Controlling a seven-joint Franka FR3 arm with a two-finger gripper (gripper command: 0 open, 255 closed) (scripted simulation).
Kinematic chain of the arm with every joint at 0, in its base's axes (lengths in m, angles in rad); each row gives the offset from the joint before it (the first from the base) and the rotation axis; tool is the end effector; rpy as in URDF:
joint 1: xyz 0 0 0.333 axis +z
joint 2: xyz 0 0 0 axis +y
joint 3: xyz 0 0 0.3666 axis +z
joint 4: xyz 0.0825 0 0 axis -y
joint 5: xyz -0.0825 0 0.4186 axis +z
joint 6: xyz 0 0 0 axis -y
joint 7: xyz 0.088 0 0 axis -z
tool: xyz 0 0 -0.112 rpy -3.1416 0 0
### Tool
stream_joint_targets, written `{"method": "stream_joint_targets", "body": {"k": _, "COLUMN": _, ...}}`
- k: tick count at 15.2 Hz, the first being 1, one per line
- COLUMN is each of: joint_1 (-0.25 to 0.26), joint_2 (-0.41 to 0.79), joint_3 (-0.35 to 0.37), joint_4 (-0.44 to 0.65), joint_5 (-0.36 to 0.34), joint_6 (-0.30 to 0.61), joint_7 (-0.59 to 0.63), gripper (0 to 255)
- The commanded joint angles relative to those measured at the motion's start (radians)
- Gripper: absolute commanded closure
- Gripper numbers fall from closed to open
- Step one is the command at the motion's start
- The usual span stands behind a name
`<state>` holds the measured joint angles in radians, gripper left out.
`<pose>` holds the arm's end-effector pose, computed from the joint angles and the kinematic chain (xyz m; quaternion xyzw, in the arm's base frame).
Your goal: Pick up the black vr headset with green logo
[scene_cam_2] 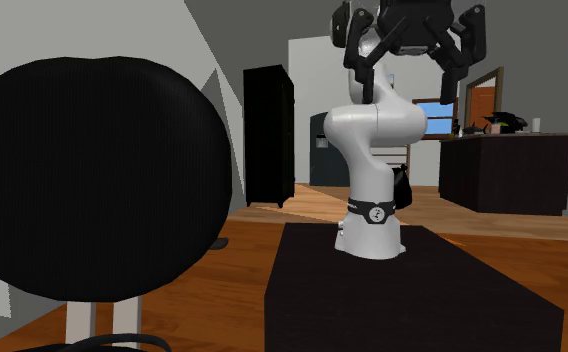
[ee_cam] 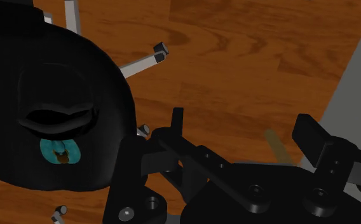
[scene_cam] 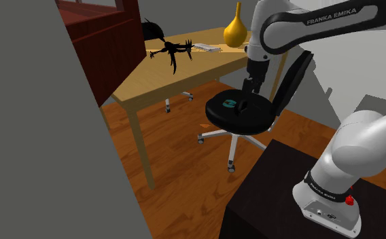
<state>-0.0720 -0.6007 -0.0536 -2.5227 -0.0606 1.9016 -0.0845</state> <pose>0.3645 -0.0524 0.5014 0.9998 -0.0056 -0.0117 0.0123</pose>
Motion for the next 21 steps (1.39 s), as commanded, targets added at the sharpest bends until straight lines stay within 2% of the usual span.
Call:
{"method": "stream_joint_targets", "body": {"k": 1, "joint_1": -0.015, "joint_2": 0.048, "joint_3": -0.026, "joint_4": -0.008, "joint_5": -0.017, "joint_6": 0.054, "joint_7": -0.028, "gripper": 0}}
{"method": "stream_joint_targets", "body": {"k": 11, "joint_1": -0.073, "joint_2": 0.376, "joint_3": -0.149, "joint_4": 0.052, "joint_5": -0.057, "joint_6": 0.307, "joint_7": -0.167, "gripper": 0}}
{"method": "stream_joint_targets", "body": {"k": 16, "joint_1": -0.098, "joint_2": 0.563, "joint_3": -0.197, "joint_4": 0.130, "joint_5": -0.035, "joint_6": 0.408, "joint_7": -0.248, "gripper": 0}}
{"method": "stream_joint_targets", "body": {"k": 21, "joint_1": -0.133, "joint_2": 0.756, "joint_3": -0.224, "joint_4": 0.238, "joint_5": 0.017, "joint_6": 0.483, "joint_7": -0.337, "gripper": 0}}
